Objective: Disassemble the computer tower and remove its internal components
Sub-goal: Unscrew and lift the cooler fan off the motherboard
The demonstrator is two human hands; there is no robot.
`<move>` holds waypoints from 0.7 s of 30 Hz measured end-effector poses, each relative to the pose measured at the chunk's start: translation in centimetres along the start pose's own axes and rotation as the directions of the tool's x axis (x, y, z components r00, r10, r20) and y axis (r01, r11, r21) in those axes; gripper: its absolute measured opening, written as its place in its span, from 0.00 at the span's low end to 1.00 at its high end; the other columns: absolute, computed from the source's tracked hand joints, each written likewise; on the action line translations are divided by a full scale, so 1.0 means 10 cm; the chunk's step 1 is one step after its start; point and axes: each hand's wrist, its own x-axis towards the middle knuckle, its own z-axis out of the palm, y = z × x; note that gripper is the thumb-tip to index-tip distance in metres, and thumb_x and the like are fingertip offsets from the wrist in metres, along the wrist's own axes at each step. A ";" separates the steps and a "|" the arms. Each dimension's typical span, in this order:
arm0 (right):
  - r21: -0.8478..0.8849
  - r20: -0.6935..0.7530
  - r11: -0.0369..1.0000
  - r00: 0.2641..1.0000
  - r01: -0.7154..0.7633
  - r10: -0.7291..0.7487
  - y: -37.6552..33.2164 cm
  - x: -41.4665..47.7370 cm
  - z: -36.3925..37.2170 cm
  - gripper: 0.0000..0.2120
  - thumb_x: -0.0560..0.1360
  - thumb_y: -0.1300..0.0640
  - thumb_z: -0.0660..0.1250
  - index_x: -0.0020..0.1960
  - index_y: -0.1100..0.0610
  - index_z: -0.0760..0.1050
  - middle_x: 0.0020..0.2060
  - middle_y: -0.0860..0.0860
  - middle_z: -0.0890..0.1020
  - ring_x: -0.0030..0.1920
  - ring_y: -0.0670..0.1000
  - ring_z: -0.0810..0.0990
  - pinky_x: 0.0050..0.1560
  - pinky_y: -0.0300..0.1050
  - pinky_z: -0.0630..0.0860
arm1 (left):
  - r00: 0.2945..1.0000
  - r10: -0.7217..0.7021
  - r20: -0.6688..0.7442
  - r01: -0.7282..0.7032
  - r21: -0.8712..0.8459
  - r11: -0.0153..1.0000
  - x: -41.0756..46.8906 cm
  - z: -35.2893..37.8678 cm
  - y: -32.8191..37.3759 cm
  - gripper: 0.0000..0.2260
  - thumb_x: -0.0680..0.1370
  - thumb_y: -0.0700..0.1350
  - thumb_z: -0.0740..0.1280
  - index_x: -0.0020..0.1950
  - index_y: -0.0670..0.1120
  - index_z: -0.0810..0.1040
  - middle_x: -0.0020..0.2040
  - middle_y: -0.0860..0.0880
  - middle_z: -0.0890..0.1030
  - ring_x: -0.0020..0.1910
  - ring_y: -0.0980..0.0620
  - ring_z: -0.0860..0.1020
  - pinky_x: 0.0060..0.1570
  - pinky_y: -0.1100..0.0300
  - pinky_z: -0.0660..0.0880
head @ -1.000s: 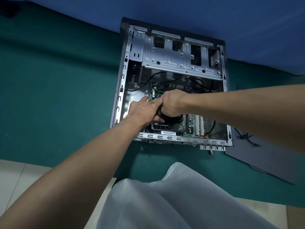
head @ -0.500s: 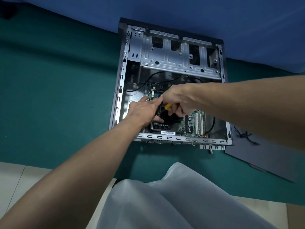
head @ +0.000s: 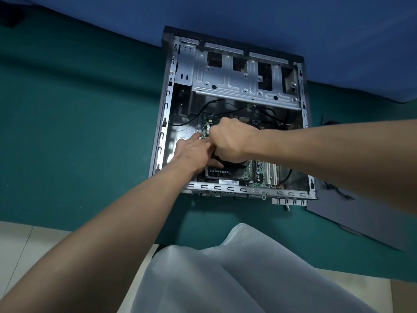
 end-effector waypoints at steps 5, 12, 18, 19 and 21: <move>0.702 -0.206 0.674 0.841 -0.230 0.501 -0.04 0.05 0.25 0.14 0.73 0.53 0.65 0.30 0.54 0.78 0.30 0.52 0.80 0.35 0.52 0.77 0.35 0.41 0.69 | 1.000 0.008 0.023 -0.008 0.014 1.000 -0.01 -0.01 0.00 0.31 0.72 0.66 0.65 0.71 0.52 0.67 0.71 0.54 0.70 0.76 0.50 0.57 0.58 0.53 0.67; 0.979 -0.100 -0.047 0.669 0.197 0.737 -0.18 0.20 0.40 0.29 0.76 0.51 0.66 0.19 0.52 0.60 0.20 0.49 0.60 0.27 0.51 0.59 0.34 0.50 0.60 | 0.996 0.052 0.067 -0.055 0.044 0.997 0.01 -0.04 -0.01 0.32 0.76 0.63 0.62 0.75 0.50 0.59 0.76 0.54 0.62 0.77 0.47 0.53 0.60 0.54 0.67; 0.960 -0.215 0.211 0.968 0.185 0.129 0.01 0.24 0.37 0.25 0.73 0.46 0.67 0.23 0.54 0.62 0.20 0.51 0.60 0.22 0.50 0.57 0.28 0.39 0.61 | 0.995 -0.076 -0.068 0.042 -0.405 0.913 -0.06 0.06 -0.02 0.25 0.71 0.51 0.75 0.66 0.48 0.74 0.64 0.49 0.76 0.65 0.49 0.71 0.64 0.53 0.69; 0.971 -0.206 0.151 0.969 0.185 0.139 0.02 0.24 0.34 0.25 0.73 0.47 0.66 0.23 0.54 0.62 0.20 0.51 0.60 0.22 0.50 0.57 0.27 0.39 0.60 | 0.997 -0.027 -0.076 0.004 -0.283 0.959 -0.06 0.04 -0.02 0.26 0.72 0.54 0.73 0.67 0.49 0.73 0.65 0.51 0.75 0.66 0.51 0.70 0.62 0.56 0.68; 0.971 -0.226 0.008 0.911 0.238 0.345 0.03 0.24 0.35 0.26 0.77 0.49 0.65 0.24 0.57 0.63 0.21 0.52 0.61 0.23 0.50 0.58 0.27 0.42 0.59 | 0.999 0.033 -0.017 -0.034 -0.067 0.997 -0.02 0.04 -0.01 0.29 0.73 0.62 0.67 0.70 0.51 0.68 0.69 0.53 0.71 0.73 0.51 0.62 0.58 0.54 0.66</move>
